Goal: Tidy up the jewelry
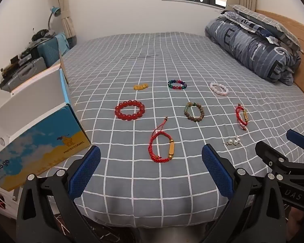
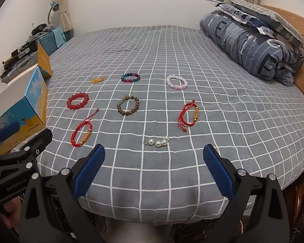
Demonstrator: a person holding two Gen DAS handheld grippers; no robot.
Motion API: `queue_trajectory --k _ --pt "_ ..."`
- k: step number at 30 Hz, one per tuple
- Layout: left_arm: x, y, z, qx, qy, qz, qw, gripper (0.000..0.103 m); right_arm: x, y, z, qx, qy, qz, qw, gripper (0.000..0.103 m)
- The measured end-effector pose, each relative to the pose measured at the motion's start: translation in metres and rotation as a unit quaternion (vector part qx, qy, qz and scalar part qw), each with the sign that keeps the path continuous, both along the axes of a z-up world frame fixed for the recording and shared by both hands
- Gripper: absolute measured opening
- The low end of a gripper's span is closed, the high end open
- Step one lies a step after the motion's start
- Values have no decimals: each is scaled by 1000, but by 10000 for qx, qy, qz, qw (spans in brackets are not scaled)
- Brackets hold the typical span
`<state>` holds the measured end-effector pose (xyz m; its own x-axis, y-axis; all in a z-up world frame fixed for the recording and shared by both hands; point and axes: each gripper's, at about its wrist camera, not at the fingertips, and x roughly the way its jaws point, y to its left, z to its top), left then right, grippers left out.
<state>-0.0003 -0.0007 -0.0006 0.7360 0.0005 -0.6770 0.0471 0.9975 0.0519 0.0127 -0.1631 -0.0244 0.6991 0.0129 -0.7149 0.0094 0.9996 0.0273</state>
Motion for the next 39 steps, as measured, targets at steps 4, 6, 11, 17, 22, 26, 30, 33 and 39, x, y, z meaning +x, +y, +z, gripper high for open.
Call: queue_trajectory --k 4,6,11,17,22,26,30,33,39 --pt "-3 -1 1 -15 -9 -21 10000 97 -1 1 0 -13 -4 -11 10000 93" --pt "2 3 -2 -125 83 -7 9999 97 -2 1 0 -4 -7 -9 10000 93" --pt "0 1 -1 -169 63 -34 9998 97 4 1 -6 10 30 -32 10000 93" --pt "1 2 -2 -216 66 24 9997 97 5 1 -6 28 40 -28 10000 93" --pt "2 3 -1 -234 81 12 9997 97 2 1 -3 28 17 -31 10000 93" --pt "2 2 -2 -231 81 -4 9997 97 1 0 -2 34 14 -31 10000 93" --pt "2 3 -1 -242 80 -4 9997 97 1 0 -1 35 7 -25 10000 93" --pt "2 2 0 -249 83 3 9997 97 1 0 -1 20 10 -27 10000 94" --pt "1 1 1 -236 53 -21 9997 97 2 0 0 12 4 -24 10000 94"
